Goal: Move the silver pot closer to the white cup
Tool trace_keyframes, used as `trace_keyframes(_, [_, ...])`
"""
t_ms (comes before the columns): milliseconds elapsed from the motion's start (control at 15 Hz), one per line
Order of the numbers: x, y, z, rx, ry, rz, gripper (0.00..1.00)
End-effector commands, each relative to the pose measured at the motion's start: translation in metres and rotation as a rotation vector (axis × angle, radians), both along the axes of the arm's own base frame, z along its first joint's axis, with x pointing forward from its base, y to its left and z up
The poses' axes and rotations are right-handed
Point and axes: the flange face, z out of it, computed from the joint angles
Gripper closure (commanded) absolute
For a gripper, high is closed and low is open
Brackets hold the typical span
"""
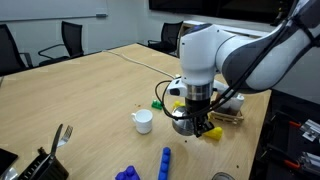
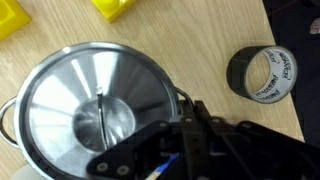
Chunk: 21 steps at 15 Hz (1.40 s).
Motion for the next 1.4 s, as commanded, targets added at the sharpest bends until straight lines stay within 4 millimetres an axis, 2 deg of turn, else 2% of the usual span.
trace_keyframes(0, [0.011, 0.005, -0.004, -0.002, -0.016, 0.123, 0.98])
trace_keyframes(400, [0.017, 0.007, -0.026, -0.001, -0.005, 0.309, 0.98])
trace_keyframes(733, [0.022, 0.008, -0.037, 0.007, 0.004, 0.453, 0.98])
trace_keyframes(1133, [0.024, -0.008, -0.05, 0.013, 0.033, 0.59, 0.98])
trace_keyframes(1333, [0.028, -0.018, -0.05, 0.019, 0.035, 0.652, 0.98])
